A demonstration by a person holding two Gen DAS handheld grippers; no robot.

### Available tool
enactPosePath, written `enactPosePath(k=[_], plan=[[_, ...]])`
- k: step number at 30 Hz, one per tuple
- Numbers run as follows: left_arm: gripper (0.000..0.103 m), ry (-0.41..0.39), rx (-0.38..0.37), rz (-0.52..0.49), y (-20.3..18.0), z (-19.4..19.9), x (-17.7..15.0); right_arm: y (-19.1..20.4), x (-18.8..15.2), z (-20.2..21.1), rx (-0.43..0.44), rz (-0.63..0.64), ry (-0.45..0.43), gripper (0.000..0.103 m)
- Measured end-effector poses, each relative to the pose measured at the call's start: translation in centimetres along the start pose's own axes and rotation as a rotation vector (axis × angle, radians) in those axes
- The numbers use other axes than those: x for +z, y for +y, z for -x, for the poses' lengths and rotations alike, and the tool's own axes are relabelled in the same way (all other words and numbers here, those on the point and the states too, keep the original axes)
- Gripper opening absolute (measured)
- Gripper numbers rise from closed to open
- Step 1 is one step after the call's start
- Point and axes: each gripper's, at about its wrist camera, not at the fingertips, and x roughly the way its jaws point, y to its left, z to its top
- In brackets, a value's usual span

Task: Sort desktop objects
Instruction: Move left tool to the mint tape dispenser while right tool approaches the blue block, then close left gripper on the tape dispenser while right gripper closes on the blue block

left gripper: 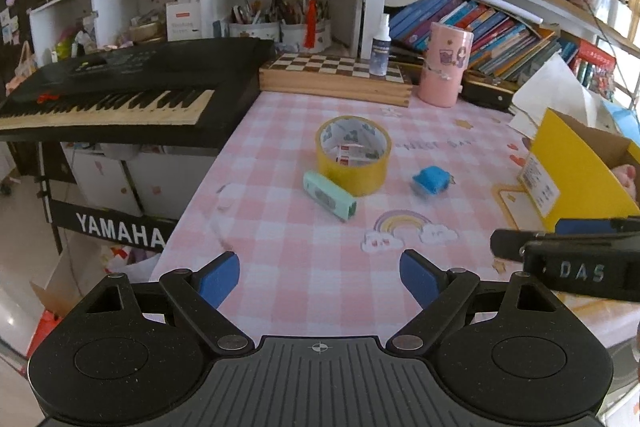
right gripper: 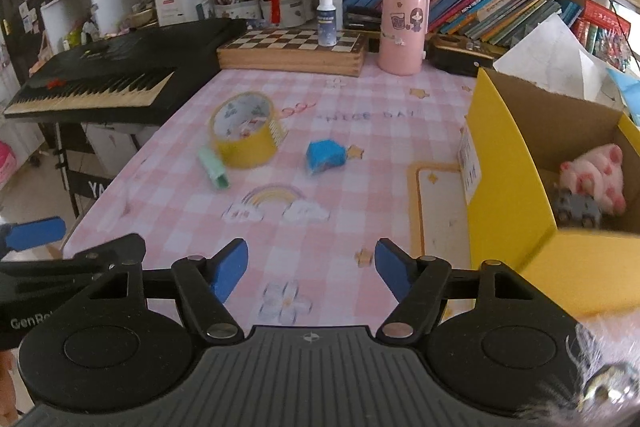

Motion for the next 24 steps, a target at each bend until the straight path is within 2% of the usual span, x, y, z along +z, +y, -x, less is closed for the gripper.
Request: enactPosePath(k=[4, 9, 17, 22, 24], plan=[[0.088, 0.013, 0.002, 0.023, -0.5, -2.7, 1.6, -1.0, 2.1, -2.5, -0.006, -0.005, 0.004, 0.066], [0.082, 0.031, 0.005, 0.032, -1.2, -5.8, 2.9, -1.9, 4.3, -4.9, -0.007, 0.0, 0.0, 0.066], [0.065, 0.097, 0.045, 0.05, -2.0, -11.7, 4.2, -2.8, 6.4, -8.6, -0.01, 0.018, 0.032, 0.066], [0.057, 0.121, 0.071, 0.041, -2.2, -13.4, 4.7, -2.9, 7.1, -11.0, 0.003, 0.04, 0.066, 0.066], [0.05, 0.132, 0.076, 0.04, -2.1, -13.6, 4.7, -2.8, 7.3, -11.9, 0.014, 0.051, 0.081, 0.066]])
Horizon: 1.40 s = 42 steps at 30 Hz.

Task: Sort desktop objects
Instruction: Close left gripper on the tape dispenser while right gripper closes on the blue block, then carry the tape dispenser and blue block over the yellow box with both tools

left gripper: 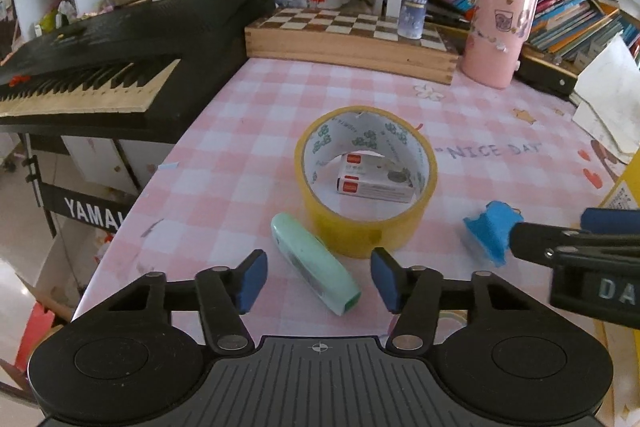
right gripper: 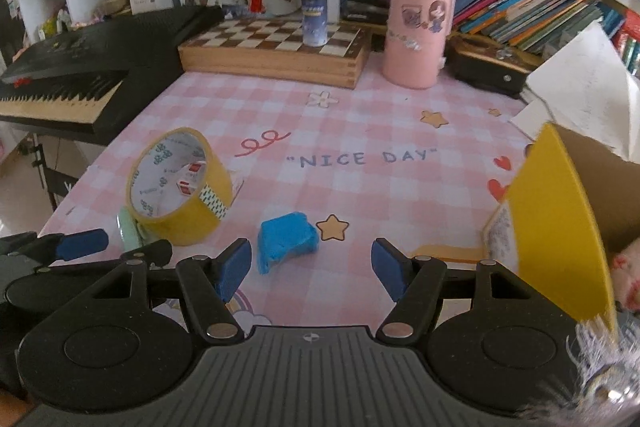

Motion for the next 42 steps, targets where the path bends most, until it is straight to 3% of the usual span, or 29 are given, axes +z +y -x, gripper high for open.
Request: enactPosePath(k=[4, 5, 13, 18, 21, 42], plan=[[0.019, 0.011, 0.004, 0.012, 0.6, 0.0, -0.3, 0.4, 0.5, -1.5, 0.023, 0.029, 0.015, 0.066], [0.018, 0.011, -0.004, 0.021, 0.9, 0.0, -0.4, 0.6, 0.7, -2.0, 0.029, 0.04, 0.019, 0.066], [0.018, 0.008, -0.03, 0.105, 3.1, 1.7, -0.6, 1.3, 0.8, -4.8, 0.044, 0.096, 0.067, 0.063], [0.018, -0.025, -0.047, 0.116, 3.4, 3.2, -0.4, 1.0, 0.6, -5.4, 0.065, 0.091, 0.074, 0.04], [0.018, -0.048, -0.053, 0.124, 3.5, 4.3, -0.3, 0.9, 0.5, -4.8, 0.08, 0.083, 0.067, 0.039], [0.018, -0.187, -0.244, 0.075, 5.0, 15.5, -2.4, 1.3, -1.6, 10.5, 0.101, -0.037, -0.147, 0.039]])
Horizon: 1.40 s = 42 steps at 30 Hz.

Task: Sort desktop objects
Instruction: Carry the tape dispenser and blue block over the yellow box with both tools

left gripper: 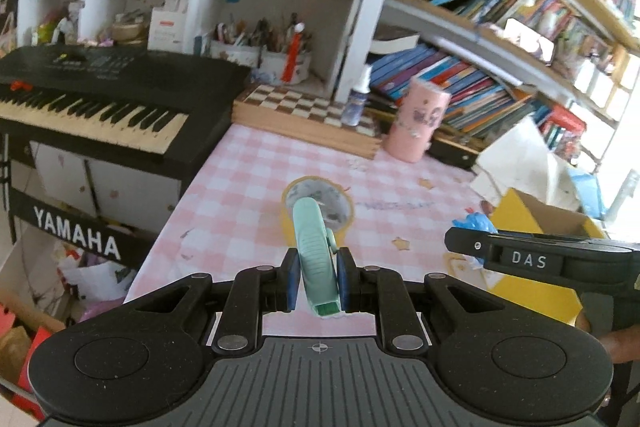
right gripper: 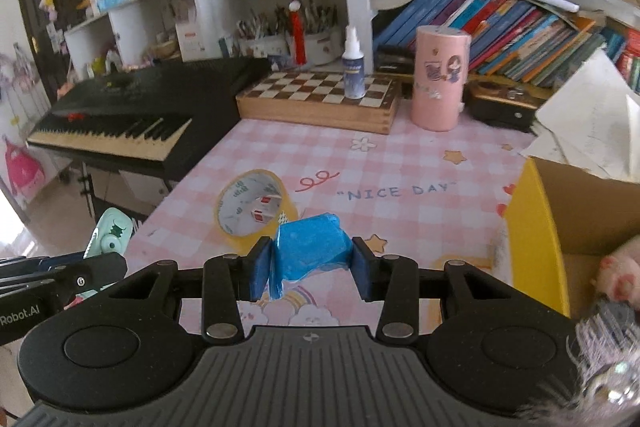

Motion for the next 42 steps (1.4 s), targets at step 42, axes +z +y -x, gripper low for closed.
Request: enactPosePath(k=[42], plan=[[0.018, 0.088, -0.358, -0.189, -7.5, 9.4, -9.2, 0.1, -16.5, 19.5, -0.299, -0.241, 0.005, 0.039]])
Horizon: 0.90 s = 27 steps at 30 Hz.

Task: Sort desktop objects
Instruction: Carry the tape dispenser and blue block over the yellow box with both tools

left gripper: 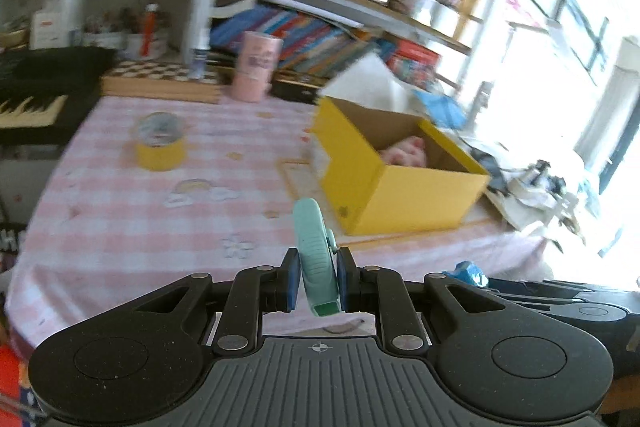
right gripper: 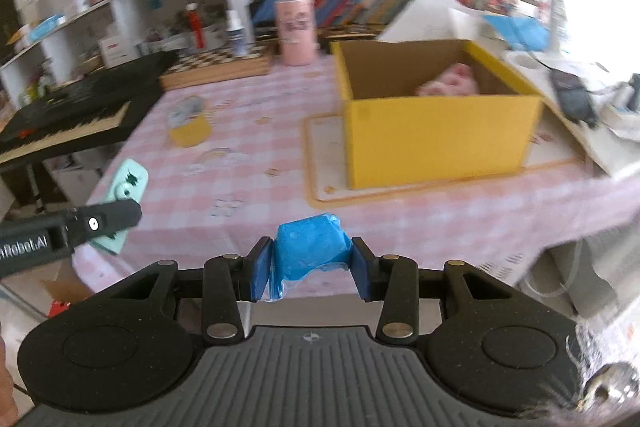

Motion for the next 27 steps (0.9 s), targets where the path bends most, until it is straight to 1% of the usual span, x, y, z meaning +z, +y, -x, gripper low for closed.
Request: enactPosePath(k=[3, 7, 11, 16, 21, 27], plan=[[0.018, 0.017, -0.054, -0.05, -1.8, -0.8, 0.0, -1.9, -0.6, 0.8, -0.043, -0.053, -0.006, 0.039], [0.018, 0.034, -0.088, -0.09, -3.3, -1.6, 0.0, -3.8, -1.3, 1.4, -0.084, -0.108, -0.005, 0.039], [0.018, 0.058, -0.102, -0.11, -4.4, -2.6, -0.1, -5.2, -1.7, 1.4, -0.099, -0.145, 0.005, 0.039], [0.018, 0.082, -0.11, -0.129, -5.5, -4.0, 0.2, -6.5, -1.6, 0.9, -0.098, -0.164, 0.025, 0.039], [0.018, 0.091, -0.111, -0.129, -6.6, -5.4, 0.6, -8.0, -0.9, -0.1, -0.096, -0.175, 0.049, 0.039], [0.018, 0.109, -0.119, -0.116, -8.3, -7.9, 1.4, -10.4, 0.4, -1.4, -0.099, -0.163, 0.075, 0.039]])
